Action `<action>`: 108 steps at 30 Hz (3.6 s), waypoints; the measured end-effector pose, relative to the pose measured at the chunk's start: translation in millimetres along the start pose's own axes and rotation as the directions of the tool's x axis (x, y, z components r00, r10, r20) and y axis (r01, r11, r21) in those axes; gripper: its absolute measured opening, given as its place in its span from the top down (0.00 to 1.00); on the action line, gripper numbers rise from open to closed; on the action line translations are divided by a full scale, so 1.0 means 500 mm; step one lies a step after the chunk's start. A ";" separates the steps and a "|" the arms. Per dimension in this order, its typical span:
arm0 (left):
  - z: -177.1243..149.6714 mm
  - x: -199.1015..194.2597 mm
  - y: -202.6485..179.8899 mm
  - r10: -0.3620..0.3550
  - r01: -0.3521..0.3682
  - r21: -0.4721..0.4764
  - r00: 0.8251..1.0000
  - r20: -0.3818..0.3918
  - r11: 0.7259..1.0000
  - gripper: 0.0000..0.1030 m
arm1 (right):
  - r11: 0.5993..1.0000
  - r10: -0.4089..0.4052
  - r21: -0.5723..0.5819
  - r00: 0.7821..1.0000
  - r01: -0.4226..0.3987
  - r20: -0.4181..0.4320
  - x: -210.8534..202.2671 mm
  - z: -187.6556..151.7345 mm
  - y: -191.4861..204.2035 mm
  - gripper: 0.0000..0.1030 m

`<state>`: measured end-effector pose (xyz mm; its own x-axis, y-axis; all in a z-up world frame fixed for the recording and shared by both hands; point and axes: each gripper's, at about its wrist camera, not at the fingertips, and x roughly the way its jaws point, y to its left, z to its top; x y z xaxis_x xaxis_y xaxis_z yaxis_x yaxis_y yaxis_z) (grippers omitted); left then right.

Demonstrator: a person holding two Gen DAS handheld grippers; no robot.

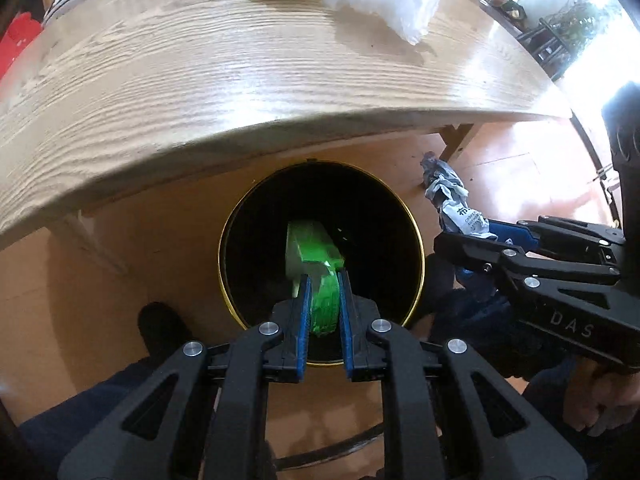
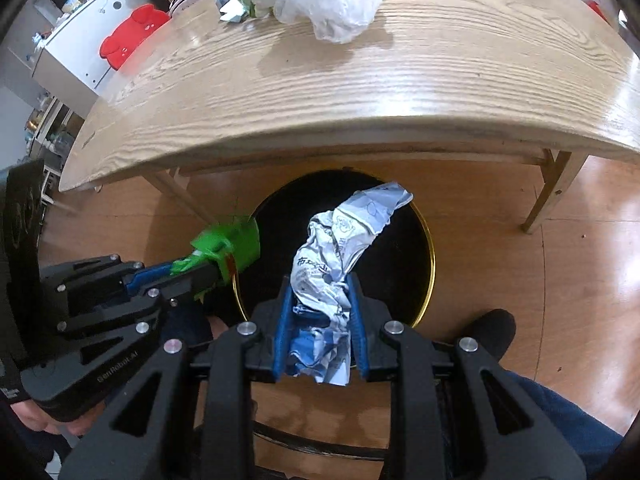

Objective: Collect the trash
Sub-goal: 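Carry both items to the black bin and open both grippers over it, then grasp the crumpled foil with the left gripper while the right grasps the bubble wrap, then carry both items over the bin and open both grippers to drop them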

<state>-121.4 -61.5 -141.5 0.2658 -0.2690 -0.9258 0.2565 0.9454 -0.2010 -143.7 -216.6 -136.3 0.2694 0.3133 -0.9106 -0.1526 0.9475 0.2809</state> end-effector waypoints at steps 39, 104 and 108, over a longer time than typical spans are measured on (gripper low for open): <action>0.363 -0.238 0.203 0.270 -0.211 -0.201 0.901 0.339 0.957 0.07 | 0.990 -0.042 -0.117 0.955 0.079 0.293 -0.134 0.282 -0.004 0.07; 0.183 -0.280 0.093 0.090 -0.081 -0.038 0.912 0.400 0.996 0.86 | 0.987 0.092 -0.158 0.926 -0.035 0.365 -0.187 0.180 0.041 0.73; 0.100 -0.277 0.065 0.041 -0.030 -0.033 0.921 0.388 0.999 0.86 | 0.986 0.094 -0.163 0.928 -0.037 0.360 -0.194 0.132 0.046 0.73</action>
<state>-103.6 -2.6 -3.7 0.6156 -0.2806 -0.7364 0.2172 0.9587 -0.1837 -110.6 -221.0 -21.8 0.5784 0.4030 -0.7093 -0.3156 0.9123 0.2610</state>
